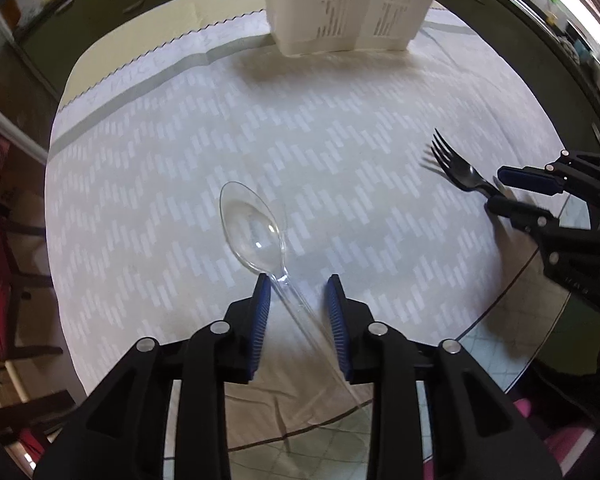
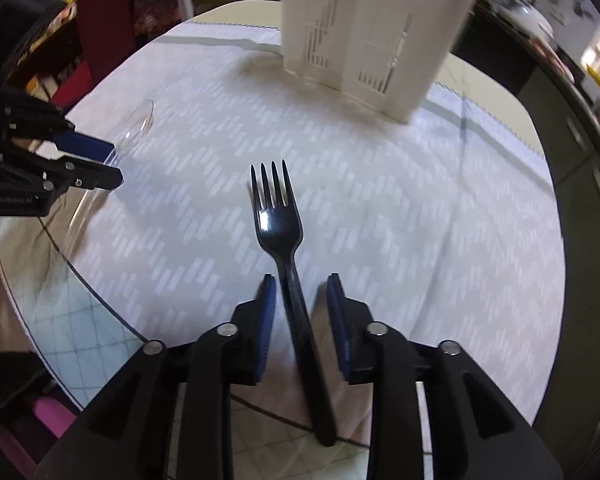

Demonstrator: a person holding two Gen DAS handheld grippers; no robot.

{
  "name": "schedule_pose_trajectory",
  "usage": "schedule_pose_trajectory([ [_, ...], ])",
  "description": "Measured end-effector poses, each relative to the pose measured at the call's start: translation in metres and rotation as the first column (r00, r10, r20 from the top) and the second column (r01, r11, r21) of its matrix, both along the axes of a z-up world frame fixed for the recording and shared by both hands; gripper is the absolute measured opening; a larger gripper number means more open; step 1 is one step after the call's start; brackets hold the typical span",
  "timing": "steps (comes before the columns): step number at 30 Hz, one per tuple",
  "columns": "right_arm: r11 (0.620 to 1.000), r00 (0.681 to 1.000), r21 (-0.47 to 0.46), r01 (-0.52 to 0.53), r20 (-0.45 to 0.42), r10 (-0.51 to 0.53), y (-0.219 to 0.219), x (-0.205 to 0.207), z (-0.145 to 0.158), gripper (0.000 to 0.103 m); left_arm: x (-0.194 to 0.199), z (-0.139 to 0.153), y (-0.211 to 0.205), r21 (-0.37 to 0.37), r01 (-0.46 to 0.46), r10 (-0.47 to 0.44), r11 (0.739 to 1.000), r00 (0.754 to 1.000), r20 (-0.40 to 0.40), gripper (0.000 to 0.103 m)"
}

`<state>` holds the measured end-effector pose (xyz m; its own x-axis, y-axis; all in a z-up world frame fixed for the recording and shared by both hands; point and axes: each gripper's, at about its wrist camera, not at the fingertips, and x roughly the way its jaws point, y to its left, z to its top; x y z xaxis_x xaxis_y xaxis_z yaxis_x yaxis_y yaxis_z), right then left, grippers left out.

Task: Organize utensils
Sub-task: 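Lift the spoon and fork upright and carry them over the white holder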

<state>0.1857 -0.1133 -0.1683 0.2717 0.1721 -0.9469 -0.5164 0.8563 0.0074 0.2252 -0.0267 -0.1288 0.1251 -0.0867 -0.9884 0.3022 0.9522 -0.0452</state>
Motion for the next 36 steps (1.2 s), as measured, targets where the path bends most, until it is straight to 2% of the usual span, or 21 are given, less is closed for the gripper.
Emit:
schedule_pose_trajectory([
  [2,1.000,1.000,-0.004,-0.026,-0.013,0.026,0.003,0.004,0.001,0.028,0.001,0.000,0.000,0.005,-0.023,0.023,1.000,1.000,-0.016,0.034],
  [6,0.997,0.997,-0.017,-0.076,-0.033,0.076,0.013,0.014,0.001,0.027,0.002,0.000,0.001,0.013,-0.062,0.062,0.998,0.997,-0.035,0.034],
  [8,0.995,0.994,0.004,-0.096,-0.060,0.096,0.015,0.016,0.002,0.017,0.003,0.000,0.002,0.010,-0.078,0.079,0.997,0.996,-0.037,0.034],
  [10,0.995,0.992,0.007,-0.101,-0.071,0.101,0.015,0.015,0.002,0.016,0.004,0.000,0.001,0.023,-0.085,0.086,0.996,0.996,-0.025,0.023],
  [13,0.995,0.992,0.023,-0.095,-0.083,0.097,0.013,0.017,0.002,0.016,0.009,-0.001,0.000,0.020,-0.094,0.094,0.995,0.995,-0.012,0.015],
  [16,0.996,0.995,0.051,-0.069,-0.068,0.072,0.008,0.019,0.004,0.010,0.012,0.000,-0.001,0.006,-0.090,0.090,0.996,0.996,0.010,0.009],
  [19,0.993,0.999,0.113,-0.028,-0.020,0.030,-0.003,0.018,0.017,0.010,0.010,0.006,-0.001,-0.002,-0.083,0.083,0.997,0.995,0.050,0.008],
  [25,0.966,0.995,0.253,0.053,0.062,-0.071,-0.032,0.006,0.049,0.010,0.005,0.042,0.003,-0.048,-0.089,0.096,0.995,0.979,0.179,0.008],
  [30,0.921,0.963,0.373,0.113,0.188,-0.194,-0.053,-0.010,0.083,0.010,-0.007,0.088,0.002,-0.114,-0.072,0.107,0.991,0.933,0.342,0.008],
  [34,0.888,0.919,0.442,0.130,0.283,-0.275,-0.065,-0.019,0.109,0.010,-0.017,0.127,0.000,-0.185,-0.047,0.130,0.982,0.874,0.469,0.008],
  [36,0.872,0.883,0.473,0.127,0.346,-0.316,-0.074,-0.024,0.125,0.010,-0.021,0.149,-0.005,-0.217,-0.021,0.136,0.976,0.836,0.532,0.008],
])
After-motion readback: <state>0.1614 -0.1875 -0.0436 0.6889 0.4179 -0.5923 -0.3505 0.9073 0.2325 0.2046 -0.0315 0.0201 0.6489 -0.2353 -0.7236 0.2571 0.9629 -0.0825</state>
